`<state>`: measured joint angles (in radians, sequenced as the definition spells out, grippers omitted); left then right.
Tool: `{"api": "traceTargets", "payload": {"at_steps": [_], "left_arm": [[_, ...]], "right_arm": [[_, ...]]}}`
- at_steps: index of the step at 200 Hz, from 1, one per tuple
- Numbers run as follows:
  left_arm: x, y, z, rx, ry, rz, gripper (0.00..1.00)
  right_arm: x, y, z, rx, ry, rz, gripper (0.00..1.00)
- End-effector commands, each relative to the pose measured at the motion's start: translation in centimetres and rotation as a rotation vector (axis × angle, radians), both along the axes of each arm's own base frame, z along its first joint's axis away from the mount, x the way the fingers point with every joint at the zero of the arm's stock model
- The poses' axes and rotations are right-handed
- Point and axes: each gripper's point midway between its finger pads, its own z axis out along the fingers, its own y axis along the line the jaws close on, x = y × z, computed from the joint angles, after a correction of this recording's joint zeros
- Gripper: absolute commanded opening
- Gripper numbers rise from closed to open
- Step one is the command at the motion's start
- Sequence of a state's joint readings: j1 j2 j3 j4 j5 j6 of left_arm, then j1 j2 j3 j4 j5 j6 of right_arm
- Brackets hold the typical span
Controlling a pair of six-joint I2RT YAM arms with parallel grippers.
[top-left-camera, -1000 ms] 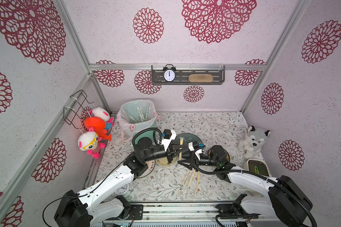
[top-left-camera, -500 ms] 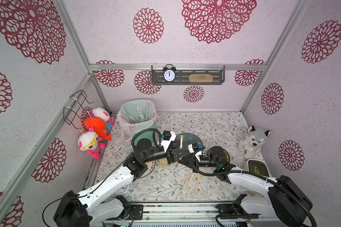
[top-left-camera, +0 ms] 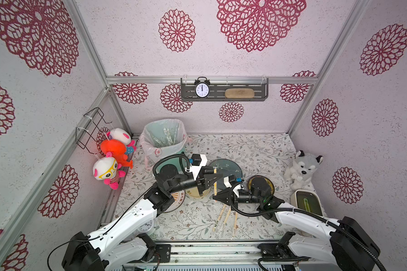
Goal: Remove the packaging of disposable chopsticks
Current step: Remove the packet bag from the disposable chopsticks.
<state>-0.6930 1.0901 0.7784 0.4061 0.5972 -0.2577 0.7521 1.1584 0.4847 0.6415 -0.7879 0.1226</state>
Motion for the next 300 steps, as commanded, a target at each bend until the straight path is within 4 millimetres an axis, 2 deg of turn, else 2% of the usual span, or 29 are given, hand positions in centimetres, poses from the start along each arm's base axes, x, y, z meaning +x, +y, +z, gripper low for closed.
{"api": "traceTargets", "payload": {"at_steps": [1, 22, 48, 60, 87, 121, 146, 175, 196, 231, 241, 256, 300], "left_arm": [[-0.6, 0.2, 1.7, -0.021, -0.04, -0.026, 0.28], [-0.7, 0.3, 1.1, -0.019, -0.031, -0.024, 0.14], [-1.1, 0.3, 0.3, -0.025, -0.018, -0.042, 0.08], [-1.1, 0.3, 0.1, -0.024, -0.012, -0.044, 0.0], [-1.6, 0.3, -0.5, -0.03, 0.002, -0.069, 0.0], [-1.3, 0.5, -2.4, -0.024, 0.026, -0.042, 0.0], [-1.2, 0.2, -3.4, -0.019, 0.052, -0.052, 0.09], [-1.0, -0.1, -4.0, -0.018, 0.067, -0.06, 0.06], [-1.0, -0.3, -4.8, -0.012, 0.085, -0.061, 0.12], [-1.2, 0.0, -5.5, -0.019, 0.083, -0.053, 0.11], [-1.2, 0.1, -5.4, -0.022, 0.077, -0.048, 0.06], [-1.2, 0.0, -5.4, -0.023, 0.081, -0.05, 0.03], [-0.7, -1.2, -9.0, 0.027, 0.157, -0.033, 0.09]], "right_arm": [[-0.2, -0.3, 1.2, 0.026, -0.07, -0.009, 0.0], [-0.3, -0.4, 1.7, 0.04, -0.084, -0.012, 0.0], [-0.4, -0.4, 2.1, 0.051, -0.091, -0.009, 0.0], [-0.5, -0.4, 2.2, 0.053, -0.089, -0.002, 0.0], [-0.5, -0.5, 2.5, 0.064, -0.103, -0.007, 0.0], [-0.6, -0.6, 3.8, 0.1, -0.136, -0.013, 0.0], [-0.5, -0.6, 4.4, 0.109, -0.145, -0.014, 0.0], [-0.6, -0.6, 4.7, 0.115, -0.149, -0.012, 0.0], [-0.6, -0.7, 4.9, 0.124, -0.151, -0.016, 0.0], [-0.7, -0.7, 5.1, 0.13, -0.152, -0.012, 0.0], [-0.7, -0.6, 5.1, 0.13, -0.15, -0.009, 0.0], [-0.6, -0.5, 5.0, 0.127, -0.147, -0.012, 0.0], [-0.8, -0.9, 6.5, 0.161, -0.192, -0.023, 0.0]]}}
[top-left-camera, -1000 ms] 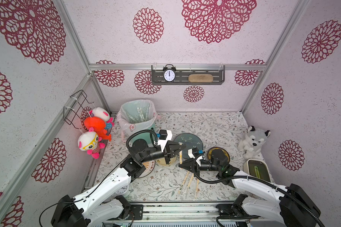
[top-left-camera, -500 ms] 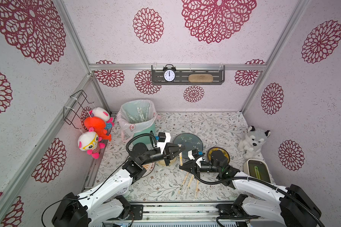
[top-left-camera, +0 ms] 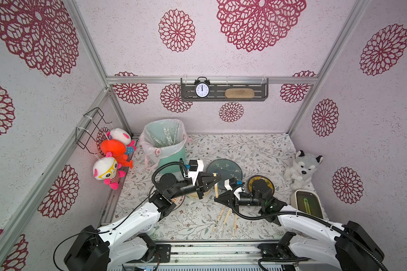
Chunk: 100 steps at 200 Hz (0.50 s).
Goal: Remove the packaging of disposable chopsticks
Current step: Remove the packet bag from the disposable chopsticks.
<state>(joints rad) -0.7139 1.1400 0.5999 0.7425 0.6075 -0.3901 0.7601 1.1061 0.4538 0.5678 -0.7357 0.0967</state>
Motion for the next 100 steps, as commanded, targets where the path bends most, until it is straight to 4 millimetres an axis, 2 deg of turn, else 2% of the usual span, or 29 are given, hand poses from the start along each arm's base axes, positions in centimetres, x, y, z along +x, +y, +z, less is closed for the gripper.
{"api": "traceTargets", "payload": {"at_steps": [1, 12, 46, 82, 100], "left_arm": [[0.3, -0.8, -6.3, 0.133, 0.112, 0.008, 0.09], [0.6, -0.8, -7.0, 0.141, 0.13, 0.024, 0.0], [-0.1, -0.9, -8.3, 0.154, 0.147, -0.014, 0.0], [-0.5, -0.5, -9.3, 0.161, 0.153, -0.007, 0.07], [-0.6, -0.7, -9.8, 0.167, 0.165, -0.015, 0.05]], "right_arm": [[-0.6, -0.2, 7.8, 0.202, -0.205, 0.021, 0.0], [-0.8, -0.2, 8.3, 0.206, -0.223, 0.032, 0.0], [-0.8, -0.3, 9.5, 0.204, -0.25, 0.027, 0.0], [-0.7, -0.1, 10.2, 0.215, -0.256, 0.033, 0.0], [-0.6, 0.0, 10.4, 0.215, -0.256, 0.035, 0.0]]}}
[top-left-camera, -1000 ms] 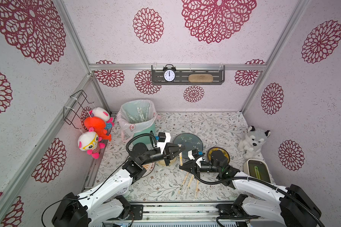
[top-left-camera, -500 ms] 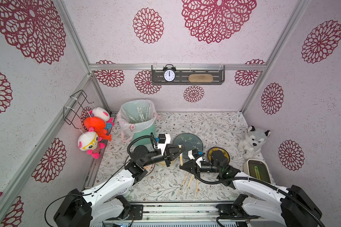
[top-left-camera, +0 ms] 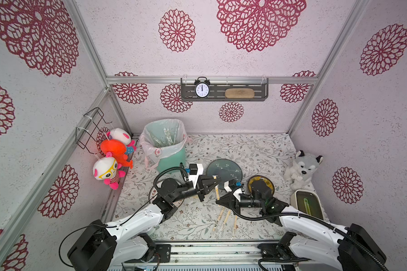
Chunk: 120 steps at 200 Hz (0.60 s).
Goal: Remove the packaging of disposable chopsticks
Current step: Remove the packet bag from the disposable chopsticks.
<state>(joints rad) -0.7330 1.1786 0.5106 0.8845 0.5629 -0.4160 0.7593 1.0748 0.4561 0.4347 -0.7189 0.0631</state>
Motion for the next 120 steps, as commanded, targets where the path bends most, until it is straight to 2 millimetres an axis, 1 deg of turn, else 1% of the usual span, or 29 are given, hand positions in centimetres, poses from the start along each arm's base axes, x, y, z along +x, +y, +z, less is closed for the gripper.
{"api": "traceTargets", "payload": {"at_steps": [1, 43, 77, 103, 120], "left_arm": [[-0.6, -0.7, -7.6, 0.188, 0.147, -0.039, 0.05], [-0.5, -1.1, -9.2, 0.199, 0.178, -0.049, 0.08], [-0.6, -1.1, -9.8, 0.187, 0.191, -0.054, 0.07], [-0.7, -1.1, -11.0, 0.208, 0.216, -0.054, 0.12], [-0.8, -1.1, -11.8, 0.217, 0.23, -0.052, 0.13]], "right_arm": [[-0.2, 0.7, 12.0, 0.287, -0.293, 0.051, 0.0], [-0.4, 0.6, 12.5, 0.303, -0.296, 0.057, 0.0], [-0.5, 0.5, 12.7, 0.308, -0.3, 0.056, 0.0], [-0.3, 0.5, 12.9, 0.309, -0.307, 0.043, 0.0], [-0.2, 0.5, 13.0, 0.309, -0.312, 0.042, 0.0]]}}
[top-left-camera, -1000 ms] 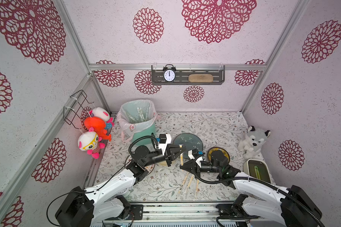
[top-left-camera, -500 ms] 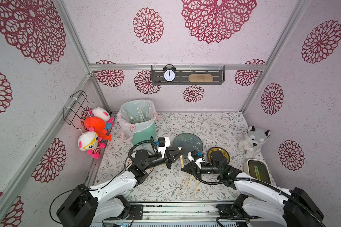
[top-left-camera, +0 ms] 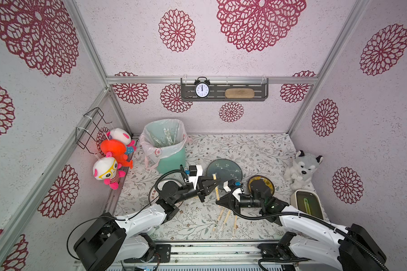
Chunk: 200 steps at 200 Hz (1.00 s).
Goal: Remove the packaging of disposable chopsticks
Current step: Remove the packet bag from the disposable chopsticks.
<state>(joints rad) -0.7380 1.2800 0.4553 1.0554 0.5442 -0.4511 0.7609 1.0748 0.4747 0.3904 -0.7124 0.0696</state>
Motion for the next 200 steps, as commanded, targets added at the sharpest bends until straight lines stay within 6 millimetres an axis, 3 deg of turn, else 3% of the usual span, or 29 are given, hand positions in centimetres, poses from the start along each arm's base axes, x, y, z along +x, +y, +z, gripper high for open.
{"api": "traceTargets", "payload": {"at_steps": [1, 11, 35, 49, 56, 65, 69, 128, 160, 187, 200], "left_arm": [[-1.3, -0.7, -9.6, 0.237, 0.206, -0.062, 0.13], [-1.3, -0.6, -9.8, 0.239, 0.21, -0.054, 0.12], [-1.2, -0.6, -9.4, 0.236, 0.202, -0.05, 0.0], [-1.5, -0.9, -9.2, 0.235, 0.194, -0.07, 0.0], [-1.6, -1.0, -8.9, 0.228, 0.186, -0.079, 0.1], [-1.6, -1.0, -8.1, 0.212, 0.166, -0.085, 0.35], [-1.4, -0.9, -7.6, 0.204, 0.159, -0.079, 0.41], [-0.6, 1.3, 1.9, 0.2, -0.02, -0.007, 0.68], [-1.7, 2.0, 5.7, 0.142, -0.086, -0.052, 0.7], [-1.7, 1.7, 7.1, 0.118, -0.095, -0.067, 0.52], [-1.4, 1.6, 7.5, 0.115, -0.101, -0.06, 0.51]], "right_arm": [[-0.3, 0.5, 13.1, 0.327, -0.336, 0.048, 0.0], [-0.4, 0.5, 13.3, 0.33, -0.338, 0.051, 0.0], [-0.3, 0.5, 13.2, 0.329, -0.336, 0.05, 0.0], [-0.3, 0.5, 13.4, 0.329, -0.34, 0.05, 0.0], [-0.3, 0.6, 13.3, 0.324, -0.336, 0.05, 0.0], [-0.2, 0.6, 13.2, 0.316, -0.332, 0.051, 0.0], [-0.2, 0.6, 13.0, 0.312, -0.328, 0.05, 0.0], [0.1, 0.1, 8.3, 0.24, -0.255, -0.006, 0.0], [0.4, 0.0, 7.7, 0.219, -0.247, -0.022, 0.0], [0.3, 0.0, 7.8, 0.22, -0.252, -0.019, 0.0], [0.3, 0.0, 7.7, 0.22, -0.251, -0.019, 0.0]]}}
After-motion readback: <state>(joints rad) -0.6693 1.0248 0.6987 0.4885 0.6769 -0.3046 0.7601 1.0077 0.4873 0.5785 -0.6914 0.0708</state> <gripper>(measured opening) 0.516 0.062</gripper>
